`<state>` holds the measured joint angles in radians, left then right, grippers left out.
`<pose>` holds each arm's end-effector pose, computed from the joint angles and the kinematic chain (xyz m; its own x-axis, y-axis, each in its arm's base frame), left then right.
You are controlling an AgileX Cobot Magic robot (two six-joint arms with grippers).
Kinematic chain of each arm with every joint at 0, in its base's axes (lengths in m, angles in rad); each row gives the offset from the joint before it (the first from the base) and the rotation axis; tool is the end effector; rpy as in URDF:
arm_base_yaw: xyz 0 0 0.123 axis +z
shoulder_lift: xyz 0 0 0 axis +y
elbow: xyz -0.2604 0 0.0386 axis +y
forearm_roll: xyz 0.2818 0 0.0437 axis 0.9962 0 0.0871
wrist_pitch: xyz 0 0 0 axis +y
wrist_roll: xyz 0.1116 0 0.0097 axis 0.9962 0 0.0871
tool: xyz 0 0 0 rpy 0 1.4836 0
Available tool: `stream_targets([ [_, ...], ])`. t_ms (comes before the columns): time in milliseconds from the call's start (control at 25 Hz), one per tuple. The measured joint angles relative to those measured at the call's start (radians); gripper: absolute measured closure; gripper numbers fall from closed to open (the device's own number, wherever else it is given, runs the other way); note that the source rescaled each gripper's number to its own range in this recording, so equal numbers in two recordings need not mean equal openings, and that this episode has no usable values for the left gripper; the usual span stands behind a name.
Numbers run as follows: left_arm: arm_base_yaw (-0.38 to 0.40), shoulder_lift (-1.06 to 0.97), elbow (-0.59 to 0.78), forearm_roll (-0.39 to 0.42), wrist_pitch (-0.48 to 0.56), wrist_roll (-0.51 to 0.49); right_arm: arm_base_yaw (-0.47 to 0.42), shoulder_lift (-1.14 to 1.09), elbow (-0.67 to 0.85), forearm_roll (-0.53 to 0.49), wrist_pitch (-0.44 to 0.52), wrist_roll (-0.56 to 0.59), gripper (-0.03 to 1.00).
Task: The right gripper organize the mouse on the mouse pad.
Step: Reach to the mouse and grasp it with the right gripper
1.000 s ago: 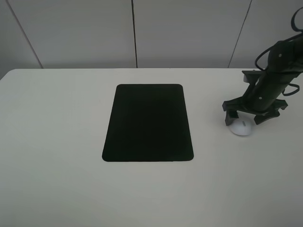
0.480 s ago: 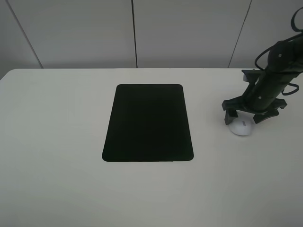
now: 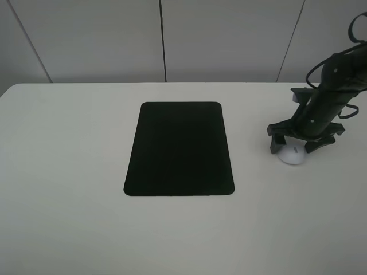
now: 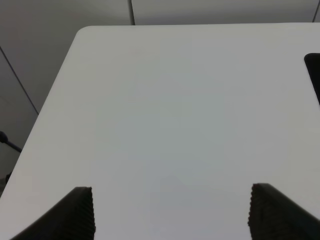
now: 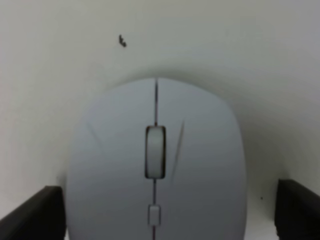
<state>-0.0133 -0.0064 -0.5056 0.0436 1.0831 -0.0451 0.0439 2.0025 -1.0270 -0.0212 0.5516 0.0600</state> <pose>0.0627 0.0035 0.2840 -0.4642 -0.0185 -0.8855 -0.0323 0.9995 -0.0039 0.3525 0.0142 0.0235 -0.9914 -0.0016 -0.1310 -0.0009 1.0000 -0.0055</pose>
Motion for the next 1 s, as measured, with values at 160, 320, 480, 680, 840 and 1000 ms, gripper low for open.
stream_targets([
  [160,0.000,0.000,0.000,0.000,0.000,0.000,0.000,0.002,-0.002,-0.001,0.002,0.000,-0.02],
  [320,0.000,0.000,0.000,0.000,0.000,0.000,0.000,0.003,-0.002,-0.006,0.007,-0.002,0.97],
  [480,0.000,0.000,0.000,0.000,0.000,0.000,0.000,0.003,-0.002,-0.006,0.015,-0.003,0.95],
  [680,0.000,0.000,0.000,0.000,0.000,0.000,0.000,0.003,-0.002,-0.006,0.017,-0.003,0.95],
  [840,0.000,0.000,0.000,0.000,0.000,0.000,0.000,0.003,-0.002,-0.006,0.017,-0.003,0.95],
  [1000,0.000,0.000,0.000,0.000,0.000,0.000,0.000,0.003,-0.002,-0.006,0.017,-0.003,0.95],
])
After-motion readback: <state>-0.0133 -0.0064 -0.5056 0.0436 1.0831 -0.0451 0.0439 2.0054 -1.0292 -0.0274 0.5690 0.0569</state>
